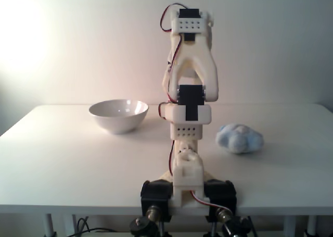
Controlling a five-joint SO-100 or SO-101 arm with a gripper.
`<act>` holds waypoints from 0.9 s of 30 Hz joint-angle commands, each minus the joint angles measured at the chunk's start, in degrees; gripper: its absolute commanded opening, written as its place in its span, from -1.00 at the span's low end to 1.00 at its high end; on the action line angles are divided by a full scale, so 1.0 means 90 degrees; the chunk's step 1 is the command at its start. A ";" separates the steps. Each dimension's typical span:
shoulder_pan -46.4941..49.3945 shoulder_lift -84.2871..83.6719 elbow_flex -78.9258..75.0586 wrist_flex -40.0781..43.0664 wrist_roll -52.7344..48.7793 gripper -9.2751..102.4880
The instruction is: Grasp a skyblue doll and put it into the bowl.
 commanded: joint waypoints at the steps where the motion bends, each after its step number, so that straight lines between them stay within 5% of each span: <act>1: 0.0283 -0.0059 -0.0225 0.0059 0.0049 -0.08; 7: 0.1123 -0.0059 -0.0234 0.0049 0.0469 0.13; 17: 0.3525 -0.0068 -0.0254 -0.0068 0.2744 0.14; 27: 0.4365 -0.0088 -0.0244 -0.1406 0.3232 0.15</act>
